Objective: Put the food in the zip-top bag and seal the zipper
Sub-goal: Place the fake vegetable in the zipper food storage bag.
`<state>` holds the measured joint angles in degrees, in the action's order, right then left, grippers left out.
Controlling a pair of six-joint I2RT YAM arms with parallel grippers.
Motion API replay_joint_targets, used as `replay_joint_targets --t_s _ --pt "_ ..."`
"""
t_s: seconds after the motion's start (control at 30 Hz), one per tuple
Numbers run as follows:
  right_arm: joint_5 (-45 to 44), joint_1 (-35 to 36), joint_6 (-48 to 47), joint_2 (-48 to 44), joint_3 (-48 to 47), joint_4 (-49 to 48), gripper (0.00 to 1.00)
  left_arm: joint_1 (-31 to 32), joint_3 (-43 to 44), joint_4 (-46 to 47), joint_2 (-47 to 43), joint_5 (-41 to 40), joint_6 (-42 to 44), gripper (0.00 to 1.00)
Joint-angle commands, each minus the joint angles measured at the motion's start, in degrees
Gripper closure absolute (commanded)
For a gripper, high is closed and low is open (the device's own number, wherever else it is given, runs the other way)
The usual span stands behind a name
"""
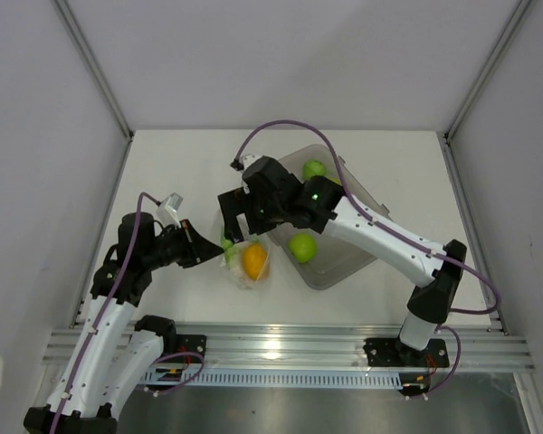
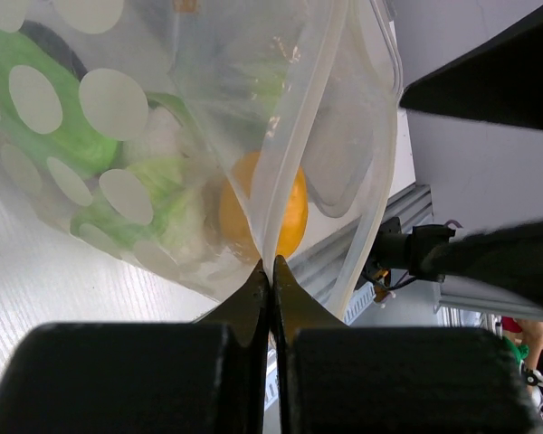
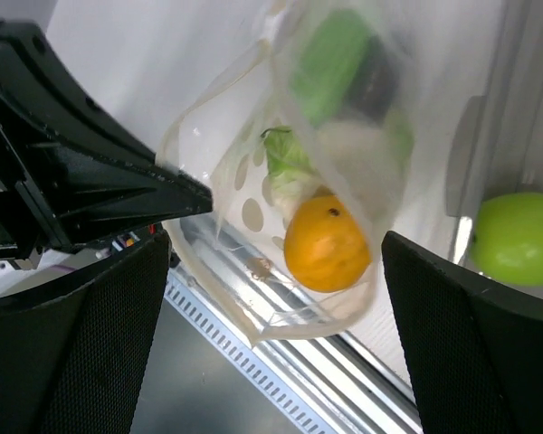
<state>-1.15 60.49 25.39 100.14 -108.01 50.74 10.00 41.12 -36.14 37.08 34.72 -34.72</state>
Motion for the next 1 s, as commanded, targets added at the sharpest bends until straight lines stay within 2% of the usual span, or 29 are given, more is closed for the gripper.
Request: replay_joint_targets --t_s 0.0,0.2,0.33,0.4,0.53,0.7,0.97 --pt "-3.7 -4.4 1.0 -5.8 -0.3 -1.9 0.01 0.1 0.4 1.1 -0.3 0.9 -0.8 0.99" --pt "1.4 -18.9 2.5 -9.4 2.0 -3.5 0.01 0.1 0.6 1.1 0.0 0.4 -0.4 0.99" --pt "7.3 -27.5 5.2 -14.9 9.9 -8.3 0.01 0.1 1.5 1.2 1.7 0.9 -0.3 0.99" --pt "9.7 -30.9 5.2 -14.0 14.3 -8.3 0.01 0.1 2.5 1.4 2.3 0.9 -0.3 0.99" --pt "7.7 -31.1 4.1 -10.1 19.9 -5.7 0.01 0.1 3.3 1.3 2.4 0.5 -0.5 0.99" --pt "8.4 -28.9 4.6 -9.3 33.4 -15.1 0.01 0.1 2.9 1.3 1.9 1.0 -0.8 0.99" --pt "2.6 -25.3 8.3 -3.5 35.1 -15.3 0.01 0.1 2.3 1.1 1.3 1.0 -0.7 0.99"
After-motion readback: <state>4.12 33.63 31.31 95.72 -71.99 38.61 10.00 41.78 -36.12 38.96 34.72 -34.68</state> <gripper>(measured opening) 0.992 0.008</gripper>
